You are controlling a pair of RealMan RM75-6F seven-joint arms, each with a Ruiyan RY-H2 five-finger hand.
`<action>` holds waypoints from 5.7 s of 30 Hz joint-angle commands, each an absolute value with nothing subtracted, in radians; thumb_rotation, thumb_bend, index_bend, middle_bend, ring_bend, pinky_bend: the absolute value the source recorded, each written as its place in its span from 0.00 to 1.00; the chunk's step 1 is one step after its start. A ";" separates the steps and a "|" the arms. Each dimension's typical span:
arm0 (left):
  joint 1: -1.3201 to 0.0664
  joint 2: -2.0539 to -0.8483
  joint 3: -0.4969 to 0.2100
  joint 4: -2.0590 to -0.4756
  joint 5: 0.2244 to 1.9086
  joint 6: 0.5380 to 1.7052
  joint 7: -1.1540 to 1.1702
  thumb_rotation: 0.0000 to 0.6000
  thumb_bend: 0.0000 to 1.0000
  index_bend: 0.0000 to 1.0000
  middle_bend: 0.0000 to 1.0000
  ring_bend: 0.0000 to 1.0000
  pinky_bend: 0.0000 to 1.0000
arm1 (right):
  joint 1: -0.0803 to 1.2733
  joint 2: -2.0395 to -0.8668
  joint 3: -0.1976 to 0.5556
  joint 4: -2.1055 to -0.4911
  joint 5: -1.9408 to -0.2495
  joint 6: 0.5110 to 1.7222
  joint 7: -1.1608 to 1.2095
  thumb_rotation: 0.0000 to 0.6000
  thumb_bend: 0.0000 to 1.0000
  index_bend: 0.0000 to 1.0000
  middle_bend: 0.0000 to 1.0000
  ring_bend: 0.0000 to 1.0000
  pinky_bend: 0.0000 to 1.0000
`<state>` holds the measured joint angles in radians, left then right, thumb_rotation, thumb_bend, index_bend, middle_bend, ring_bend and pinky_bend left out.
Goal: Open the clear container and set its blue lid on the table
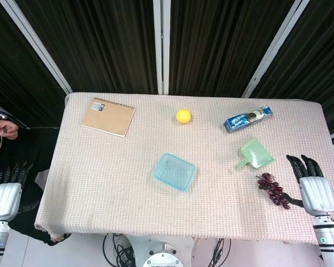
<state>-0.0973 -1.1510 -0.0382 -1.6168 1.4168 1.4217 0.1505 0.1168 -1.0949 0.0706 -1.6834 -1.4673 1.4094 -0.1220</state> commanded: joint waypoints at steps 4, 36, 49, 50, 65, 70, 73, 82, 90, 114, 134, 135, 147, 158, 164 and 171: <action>-0.087 -1.175 -0.045 -1.594 1.455 1.484 0.142 1.00 0.00 0.10 0.04 0.00 0.00 | 0.119 -1.099 0.077 -1.679 -1.480 1.428 -0.122 1.00 0.03 0.02 0.12 0.00 0.08; -0.913 -1.346 -0.230 -1.699 1.092 0.542 0.453 1.00 0.00 0.00 0.00 0.00 0.01 | 0.195 -1.094 0.085 -1.682 -1.555 1.391 -0.100 1.00 0.03 0.02 0.10 0.00 0.08; -1.277 -1.462 -0.129 -1.582 0.651 0.490 0.512 1.00 0.00 0.00 0.00 0.00 0.02 | 0.182 -1.111 0.066 -1.670 -1.547 1.398 -0.082 1.00 0.03 0.02 0.10 0.00 0.08; -1.302 -1.468 -0.119 -1.575 0.620 0.494 0.513 1.00 0.00 0.00 0.00 0.00 0.02 | 0.181 -1.111 0.064 -1.668 -1.547 1.397 -0.079 1.00 0.03 0.01 0.10 0.00 0.08; -1.444 -1.465 -0.023 -1.563 0.461 0.560 0.475 1.00 0.00 0.00 0.00 0.00 0.02 | 0.174 -1.108 0.057 -1.654 -1.540 1.400 -0.055 1.00 0.03 0.02 0.10 0.00 0.08; -1.468 -1.465 -0.005 -1.576 0.436 0.576 0.471 1.00 0.00 0.00 0.00 0.00 0.02 | 0.176 -1.109 0.056 -1.653 -1.541 1.399 -0.056 1.00 0.03 0.02 0.10 0.00 0.08; -1.492 -1.478 0.004 -1.566 0.409 0.570 0.469 1.00 0.00 0.00 0.00 0.00 0.02 | 0.174 -1.110 0.055 -1.655 -1.540 1.400 -0.058 1.00 0.03 0.02 0.10 0.00 0.08; -1.538 -1.503 0.019 -1.554 0.346 0.571 0.446 1.00 0.00 0.00 0.00 0.00 0.06 | 0.168 -1.107 0.048 -1.663 -1.540 1.403 -0.063 1.00 0.03 0.02 0.10 0.00 0.08; -1.553 -1.538 0.021 -1.534 0.311 0.616 0.425 1.00 0.00 0.08 0.17 0.11 0.23 | 0.202 -1.139 0.015 -1.685 -1.607 1.351 -0.057 1.00 0.03 0.02 0.14 0.01 0.14; -1.550 -1.567 0.011 -1.556 0.179 0.750 0.489 1.00 0.00 0.15 0.27 0.18 0.31 | 0.628 -1.625 0.070 -1.288 -1.763 1.054 0.250 1.00 0.14 0.28 0.37 0.19 0.29; -1.530 -1.565 -0.018 -1.545 0.155 0.745 0.536 1.00 0.00 0.14 0.27 0.18 0.31 | 0.650 -1.632 0.018 -1.229 -1.781 1.153 0.202 1.00 0.14 0.31 0.41 0.21 0.30; -1.530 -1.566 -0.019 -1.545 0.152 0.745 0.539 1.00 0.00 0.14 0.27 0.18 0.31 | 0.653 -1.636 0.018 -1.223 -1.781 1.156 0.201 1.00 0.14 0.32 0.42 0.22 0.30; -1.526 -1.570 -0.031 -1.538 0.130 0.739 0.560 1.00 0.00 0.14 0.27 0.18 0.31 | 0.669 -1.694 0.006 -1.119 -1.803 1.212 0.137 1.00 0.14 0.34 0.44 0.23 0.30; -1.520 -1.572 -0.039 -1.536 0.122 0.734 0.566 1.00 0.00 0.13 0.27 0.18 0.31 | 0.681 -1.729 -0.001 -1.055 -1.800 1.239 0.136 1.00 0.14 0.34 0.44 0.23 0.31; -1.519 -1.574 -0.042 -1.535 0.120 0.732 0.571 1.00 0.00 0.13 0.27 0.18 0.31 | 0.689 -1.745 -0.004 -1.035 -1.795 1.247 0.142 1.00 0.14 0.35 0.44 0.24 0.32; -1.518 -1.572 -0.044 -1.539 0.115 0.735 0.576 1.00 0.00 0.13 0.27 0.18 0.31 | 0.694 -1.750 -0.008 -1.024 -1.789 1.252 0.139 1.00 0.16 0.35 0.45 0.24 0.32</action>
<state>-1.5176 -1.5723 -0.0441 -1.5387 0.1148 0.7346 0.5757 0.6937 -1.7495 -0.0079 -1.0238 -1.7887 1.2518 0.1388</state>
